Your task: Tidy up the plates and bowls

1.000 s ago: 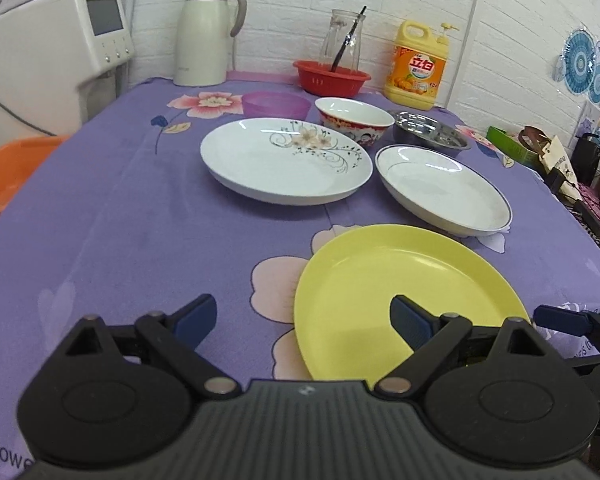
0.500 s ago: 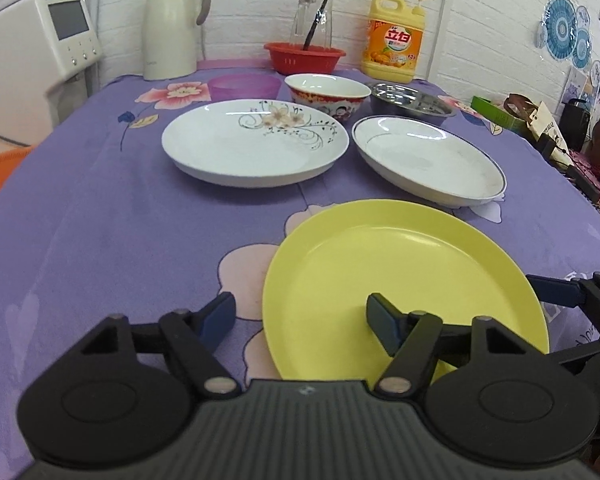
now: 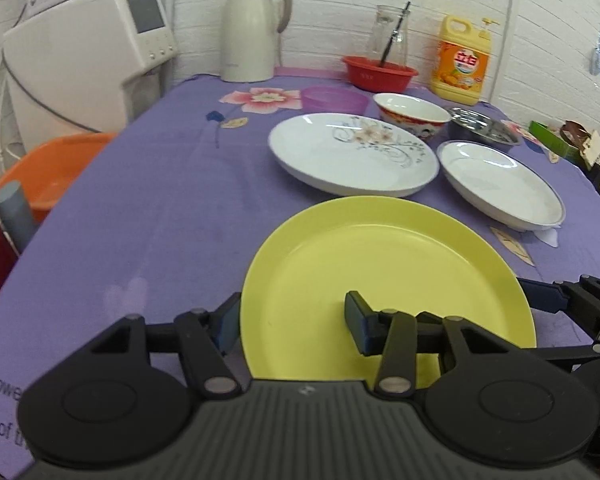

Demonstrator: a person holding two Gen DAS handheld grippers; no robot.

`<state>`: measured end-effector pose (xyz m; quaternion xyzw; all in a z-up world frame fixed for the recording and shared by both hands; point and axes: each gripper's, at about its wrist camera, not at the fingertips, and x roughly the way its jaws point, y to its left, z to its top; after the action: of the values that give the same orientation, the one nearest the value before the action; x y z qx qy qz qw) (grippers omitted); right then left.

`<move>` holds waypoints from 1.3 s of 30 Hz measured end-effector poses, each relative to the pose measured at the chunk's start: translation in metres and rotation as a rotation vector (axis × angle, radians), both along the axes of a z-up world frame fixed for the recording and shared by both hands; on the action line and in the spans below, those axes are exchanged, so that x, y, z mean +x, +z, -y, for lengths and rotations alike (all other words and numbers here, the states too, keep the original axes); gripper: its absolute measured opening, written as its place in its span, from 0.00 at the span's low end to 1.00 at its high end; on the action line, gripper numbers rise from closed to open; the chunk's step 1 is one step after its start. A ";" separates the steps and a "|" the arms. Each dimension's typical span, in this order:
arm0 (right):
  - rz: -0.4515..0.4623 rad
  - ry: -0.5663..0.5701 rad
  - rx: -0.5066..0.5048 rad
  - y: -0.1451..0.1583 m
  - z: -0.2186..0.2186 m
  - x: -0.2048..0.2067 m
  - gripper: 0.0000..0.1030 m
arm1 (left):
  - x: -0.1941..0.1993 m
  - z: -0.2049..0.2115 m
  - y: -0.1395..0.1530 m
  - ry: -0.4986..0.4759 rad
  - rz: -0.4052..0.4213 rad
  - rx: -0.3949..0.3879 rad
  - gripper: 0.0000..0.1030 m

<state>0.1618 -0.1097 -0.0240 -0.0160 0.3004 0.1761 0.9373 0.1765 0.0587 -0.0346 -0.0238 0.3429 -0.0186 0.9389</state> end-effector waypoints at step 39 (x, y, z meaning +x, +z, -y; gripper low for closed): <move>-0.007 0.081 -0.008 0.034 0.012 0.193 1.00 | 0.131 -0.062 0.035 0.110 0.062 -0.072 0.94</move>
<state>0.3553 -0.1218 0.0103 -0.0315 0.3034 0.2127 0.9283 0.3070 0.1212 0.0002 -0.0757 0.3108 0.0202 0.9473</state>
